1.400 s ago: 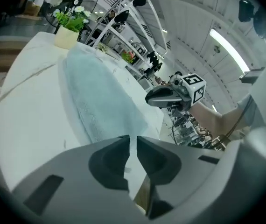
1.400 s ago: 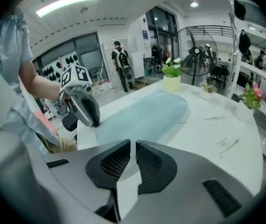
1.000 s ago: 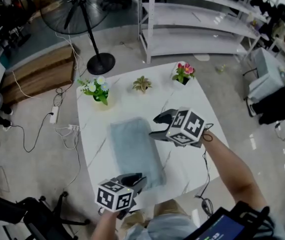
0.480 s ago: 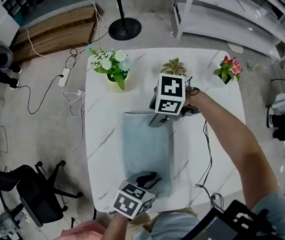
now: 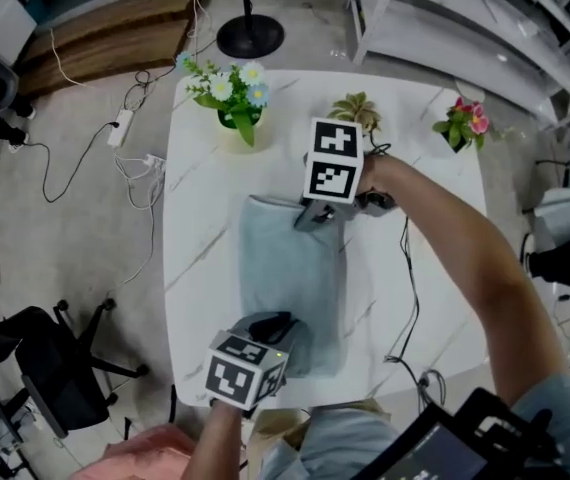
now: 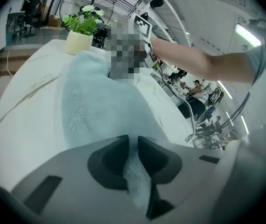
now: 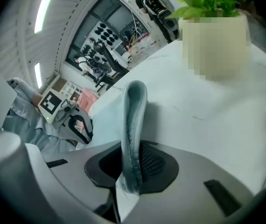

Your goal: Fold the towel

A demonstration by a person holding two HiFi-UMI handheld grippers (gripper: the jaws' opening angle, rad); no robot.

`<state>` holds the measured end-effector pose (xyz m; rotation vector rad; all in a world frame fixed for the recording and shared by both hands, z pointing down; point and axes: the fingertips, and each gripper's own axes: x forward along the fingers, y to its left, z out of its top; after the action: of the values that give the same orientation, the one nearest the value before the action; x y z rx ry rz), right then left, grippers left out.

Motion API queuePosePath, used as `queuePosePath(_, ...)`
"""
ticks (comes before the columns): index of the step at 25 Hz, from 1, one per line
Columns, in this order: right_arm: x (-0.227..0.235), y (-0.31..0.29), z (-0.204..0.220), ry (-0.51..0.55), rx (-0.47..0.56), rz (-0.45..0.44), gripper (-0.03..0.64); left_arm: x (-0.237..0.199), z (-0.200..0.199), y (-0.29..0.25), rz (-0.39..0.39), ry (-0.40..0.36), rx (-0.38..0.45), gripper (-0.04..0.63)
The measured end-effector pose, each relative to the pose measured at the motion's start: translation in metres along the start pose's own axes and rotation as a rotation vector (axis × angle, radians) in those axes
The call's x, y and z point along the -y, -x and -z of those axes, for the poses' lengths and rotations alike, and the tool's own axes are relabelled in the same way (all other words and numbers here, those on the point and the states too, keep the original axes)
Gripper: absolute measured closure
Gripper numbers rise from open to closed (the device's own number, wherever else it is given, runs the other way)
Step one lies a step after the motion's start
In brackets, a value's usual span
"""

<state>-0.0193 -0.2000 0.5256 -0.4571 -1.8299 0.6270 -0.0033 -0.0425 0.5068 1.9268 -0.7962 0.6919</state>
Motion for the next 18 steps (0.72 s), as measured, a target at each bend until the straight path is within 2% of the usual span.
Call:
queuePosePath(3, -0.011, 0.019, -0.005, 0.022, 0.080, 0.096, 0.546, 0.000, -0.001, 0.001, 0.025, 0.015, 0.035, 0.518)
queuePosePath(6, -0.041, 0.040, -0.014, 0.095, 0.123, 0.216, 0.546, 0.004, -0.005, 0.010, 0.021, 0.018, 0.100, 0.506)
queuePosePath(10, -0.090, 0.057, -0.023, 0.225, 0.112, 0.444, 0.546, 0.019, -0.003, 0.045, 0.031, 0.029, 0.212, 0.508)
queuePosePath(14, -0.141, 0.054, -0.021, 0.331, 0.109, 0.665, 0.545, 0.036, 0.024, 0.080, 0.024, 0.029, 0.276, 0.512)
queuePosePath(18, -0.188, 0.037, -0.016, 0.429, 0.118, 0.852, 0.543, 0.055, 0.061, 0.099, 0.017, 0.012, 0.295, 0.512)
